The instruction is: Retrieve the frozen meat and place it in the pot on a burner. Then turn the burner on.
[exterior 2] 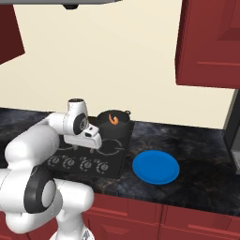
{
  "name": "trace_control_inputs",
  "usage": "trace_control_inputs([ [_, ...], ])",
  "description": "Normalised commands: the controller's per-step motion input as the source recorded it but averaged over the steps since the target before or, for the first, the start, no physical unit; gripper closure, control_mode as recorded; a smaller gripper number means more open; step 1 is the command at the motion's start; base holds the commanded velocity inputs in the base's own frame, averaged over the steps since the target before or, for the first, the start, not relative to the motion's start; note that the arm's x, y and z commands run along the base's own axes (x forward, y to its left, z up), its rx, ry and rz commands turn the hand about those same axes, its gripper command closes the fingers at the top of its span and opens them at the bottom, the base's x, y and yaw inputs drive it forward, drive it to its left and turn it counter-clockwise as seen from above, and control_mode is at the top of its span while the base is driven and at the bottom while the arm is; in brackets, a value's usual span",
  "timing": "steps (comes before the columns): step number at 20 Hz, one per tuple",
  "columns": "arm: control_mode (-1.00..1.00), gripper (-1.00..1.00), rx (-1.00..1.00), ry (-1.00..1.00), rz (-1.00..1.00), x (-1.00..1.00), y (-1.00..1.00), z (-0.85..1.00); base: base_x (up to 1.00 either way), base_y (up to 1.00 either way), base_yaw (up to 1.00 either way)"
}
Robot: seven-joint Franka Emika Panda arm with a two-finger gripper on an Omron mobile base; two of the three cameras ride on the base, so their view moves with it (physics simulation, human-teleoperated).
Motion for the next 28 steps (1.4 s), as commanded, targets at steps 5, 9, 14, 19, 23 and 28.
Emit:
trace_control_inputs([
  [5, -1.00, -1.00, -0.04, 0.00, 0.00, 0.00, 0.00, -0.31, 0.00, 0.00, 0.00],
  [9, -1.00, -1.00, 0.00, 0.00, 0.00, 0.00, 0.00, -0.13, 0.00, 0.00, 0.00],
  [14, -1.00, -1.00, 0.00, 0.00, 0.00, 0.05, 0.00, -0.17, 0.00, 0.00, 0.00],
  [19, -1.00, -1.00, 0.00, 0.00, 0.00, 0.10, 0.00, -0.02, 0.00, 0.00, 0.00],
  [23, -1.00, -1.00, 0.00, 0.00, 0.00, -0.08, 0.00, -0.01, 0.00, 0.00, 0.00],
  [28, -1.00, -1.00, 0.00, 0.00, 0.00, -0.06, 0.00, -0.12, 0.00, 0.00, 0.00],
])
